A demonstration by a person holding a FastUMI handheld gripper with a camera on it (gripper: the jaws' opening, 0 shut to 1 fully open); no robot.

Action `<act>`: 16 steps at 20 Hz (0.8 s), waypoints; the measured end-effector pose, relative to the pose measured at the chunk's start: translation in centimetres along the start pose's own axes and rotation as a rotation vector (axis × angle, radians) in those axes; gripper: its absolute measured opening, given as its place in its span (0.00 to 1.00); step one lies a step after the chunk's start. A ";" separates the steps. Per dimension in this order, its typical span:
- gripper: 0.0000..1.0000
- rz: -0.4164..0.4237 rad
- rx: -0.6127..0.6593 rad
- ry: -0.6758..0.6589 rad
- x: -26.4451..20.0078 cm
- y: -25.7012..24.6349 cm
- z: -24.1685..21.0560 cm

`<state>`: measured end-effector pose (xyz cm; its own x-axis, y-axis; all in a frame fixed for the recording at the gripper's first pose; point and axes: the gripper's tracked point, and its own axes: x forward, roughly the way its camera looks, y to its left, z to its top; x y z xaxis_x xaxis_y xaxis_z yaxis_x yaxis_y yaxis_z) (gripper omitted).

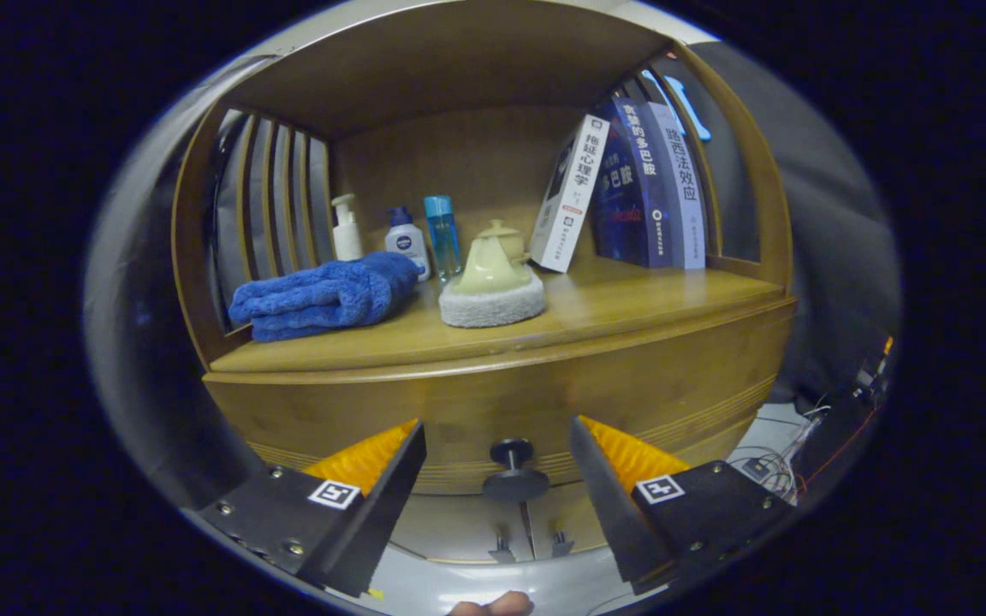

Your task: Pull open the drawer, take out the items inside it, and place them on the countertop above the cabinet.

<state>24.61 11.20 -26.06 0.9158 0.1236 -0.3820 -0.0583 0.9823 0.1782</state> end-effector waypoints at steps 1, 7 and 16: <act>1.00 0.005 0.001 -0.007 -0.8 0.2 0.5; 1.00 -0.029 -0.053 -0.086 -6.6 -0.3 4.6; 1.00 -0.022 -0.123 -0.249 -16.9 0.3 13.1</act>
<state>14.35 7.61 -7.69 0.9859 0.0791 -0.1474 -0.0716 0.9959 0.0550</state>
